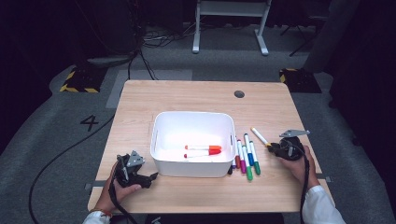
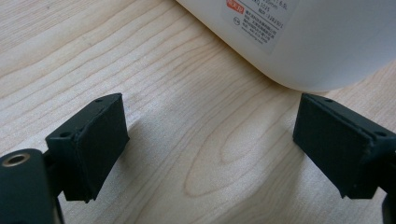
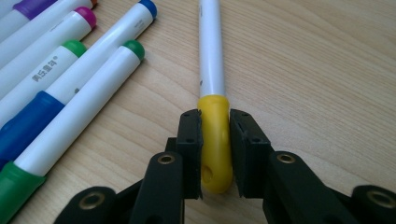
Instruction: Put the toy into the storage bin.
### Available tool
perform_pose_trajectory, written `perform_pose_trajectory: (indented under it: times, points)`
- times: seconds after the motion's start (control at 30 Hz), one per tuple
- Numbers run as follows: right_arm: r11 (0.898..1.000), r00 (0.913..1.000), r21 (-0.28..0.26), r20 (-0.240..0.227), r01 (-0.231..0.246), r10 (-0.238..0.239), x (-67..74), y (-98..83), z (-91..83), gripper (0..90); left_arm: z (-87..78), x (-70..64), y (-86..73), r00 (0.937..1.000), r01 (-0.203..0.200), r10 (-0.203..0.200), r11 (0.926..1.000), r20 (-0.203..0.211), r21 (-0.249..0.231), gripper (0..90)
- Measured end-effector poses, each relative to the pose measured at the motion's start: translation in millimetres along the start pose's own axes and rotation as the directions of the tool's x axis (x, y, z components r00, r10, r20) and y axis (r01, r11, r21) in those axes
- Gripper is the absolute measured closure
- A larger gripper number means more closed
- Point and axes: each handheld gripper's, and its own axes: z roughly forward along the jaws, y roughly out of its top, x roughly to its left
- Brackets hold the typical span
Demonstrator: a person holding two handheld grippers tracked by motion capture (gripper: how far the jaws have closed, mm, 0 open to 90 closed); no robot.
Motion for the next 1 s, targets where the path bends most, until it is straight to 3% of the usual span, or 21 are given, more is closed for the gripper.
perform_pose_trajectory:
  times: [0.23,0.37,0.5,0.8,1.0]
  points:
    - [0.999,0.9998,-0.04,-0.015,-0.013,0.013,-4.5,0.4,-6.2,75.1,0.0,-0.1,0.0,1.0,0.001,-0.001,1.0,0.0,-0.001,10.2]
    - [0.995,0.9983,-0.086,-0.041,-0.046,0.043,-7.7,2.6,-15.6,75.1,0.0,0.0,0.0,1.0,-0.001,0.001,1.0,0.0,0.0,10.2]
    - [0.99,0.9981,-0.133,-0.046,-0.047,0.041,-8.2,7.0,-27.3,75.1,0.0,0.0,0.0,1.0,0.0,0.0,1.0,0.0,0.0,10.2]
    - [0.972,0.9961,-0.237,-0.087,-0.001,-0.02,9.8,31.8,-60.1,75.1,0.0,0.1,0.0,1.0,-0.001,0.001,1.0,0.0,0.001,10.2]
    - [0.954,0.9889,-0.29,-0.097,0.079,-0.112,30.0,58.8,-83.4,75.1,0.1,-0.1,0.0,1.0,0.003,-0.003,1.0,0.001,-0.002,10.2]
